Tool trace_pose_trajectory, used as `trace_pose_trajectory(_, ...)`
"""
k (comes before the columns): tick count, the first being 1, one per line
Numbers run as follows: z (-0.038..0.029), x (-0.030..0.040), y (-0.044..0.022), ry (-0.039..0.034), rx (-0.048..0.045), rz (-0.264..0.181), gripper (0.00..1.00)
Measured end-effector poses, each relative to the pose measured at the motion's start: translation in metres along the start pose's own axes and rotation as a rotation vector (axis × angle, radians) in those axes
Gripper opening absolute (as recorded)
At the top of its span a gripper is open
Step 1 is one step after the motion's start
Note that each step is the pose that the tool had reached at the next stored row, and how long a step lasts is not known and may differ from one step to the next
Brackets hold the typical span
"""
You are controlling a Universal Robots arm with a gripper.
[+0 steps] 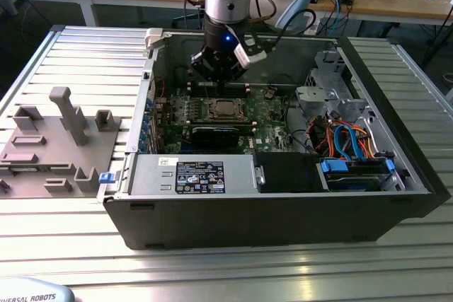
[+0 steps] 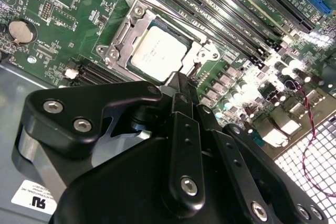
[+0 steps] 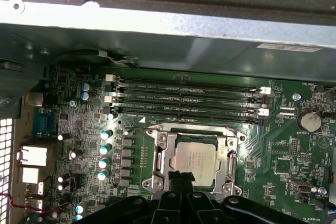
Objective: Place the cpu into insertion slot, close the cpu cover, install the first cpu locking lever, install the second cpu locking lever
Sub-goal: 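Install the first cpu locking lever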
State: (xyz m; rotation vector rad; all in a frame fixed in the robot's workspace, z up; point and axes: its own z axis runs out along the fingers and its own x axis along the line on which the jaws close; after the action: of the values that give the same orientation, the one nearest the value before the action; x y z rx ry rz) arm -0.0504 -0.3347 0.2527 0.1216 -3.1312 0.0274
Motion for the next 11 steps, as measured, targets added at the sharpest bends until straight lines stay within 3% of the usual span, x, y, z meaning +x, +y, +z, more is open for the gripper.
trace_pose_trajectory(11,0.0005,0.0034,0.0003,0.0000,0.0000,0.000,0.11)
